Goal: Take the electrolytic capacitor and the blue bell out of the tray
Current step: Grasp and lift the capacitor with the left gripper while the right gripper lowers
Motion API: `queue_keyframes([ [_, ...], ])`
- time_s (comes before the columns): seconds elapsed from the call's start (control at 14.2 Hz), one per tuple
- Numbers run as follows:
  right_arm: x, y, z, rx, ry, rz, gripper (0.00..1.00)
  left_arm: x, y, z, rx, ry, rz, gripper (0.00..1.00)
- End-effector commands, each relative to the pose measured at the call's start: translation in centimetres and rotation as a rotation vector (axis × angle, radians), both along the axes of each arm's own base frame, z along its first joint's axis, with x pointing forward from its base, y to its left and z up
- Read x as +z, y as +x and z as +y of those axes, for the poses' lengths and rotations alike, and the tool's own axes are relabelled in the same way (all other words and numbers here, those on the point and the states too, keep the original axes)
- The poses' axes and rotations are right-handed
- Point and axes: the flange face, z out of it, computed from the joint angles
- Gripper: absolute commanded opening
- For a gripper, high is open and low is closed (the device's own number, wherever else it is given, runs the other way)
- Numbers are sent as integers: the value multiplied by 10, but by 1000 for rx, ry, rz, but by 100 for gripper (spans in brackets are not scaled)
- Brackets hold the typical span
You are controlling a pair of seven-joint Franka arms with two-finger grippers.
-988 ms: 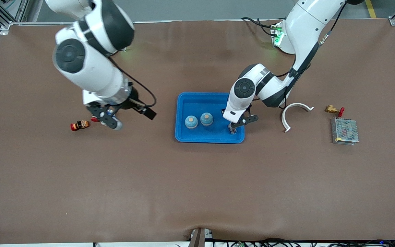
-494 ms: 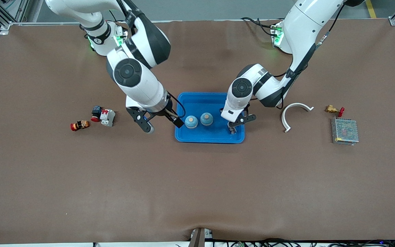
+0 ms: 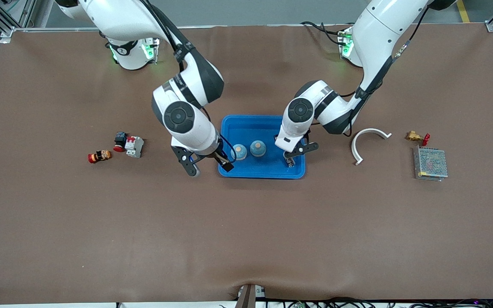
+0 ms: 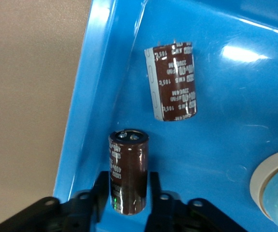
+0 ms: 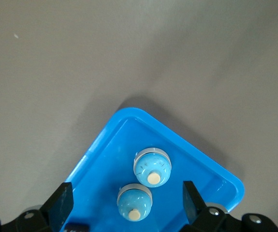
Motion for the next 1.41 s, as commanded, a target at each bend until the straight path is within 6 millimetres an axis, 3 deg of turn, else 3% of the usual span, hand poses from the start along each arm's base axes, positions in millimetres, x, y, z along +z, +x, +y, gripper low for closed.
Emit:
queue_keyframes([
  [0.0,-21,-11,20,-6,-34,-31,100,0,-1,-2,1,12,-19,1],
  [0.28,-46,-22,31,20,-46,-51,100,26,2,3,0,62,-18,0],
  [0.42,-65,-30,28,35,-49,-85,100,52,5,6,-7,78,-39,0],
  [0.71,-79,-42,33,56,-46,-112,100,106,21,22,-19,101,-86,0],
  [0.92,-81,-49,40,69,-42,-117,100,138,55,61,-25,94,-108,0],
  [1.13,-92,-57,40,76,-49,-110,100,147,85,103,-36,79,-113,0],
  [1.34,-103,-66,41,87,-52,-109,100,146,110,161,-66,70,-97,0],
])
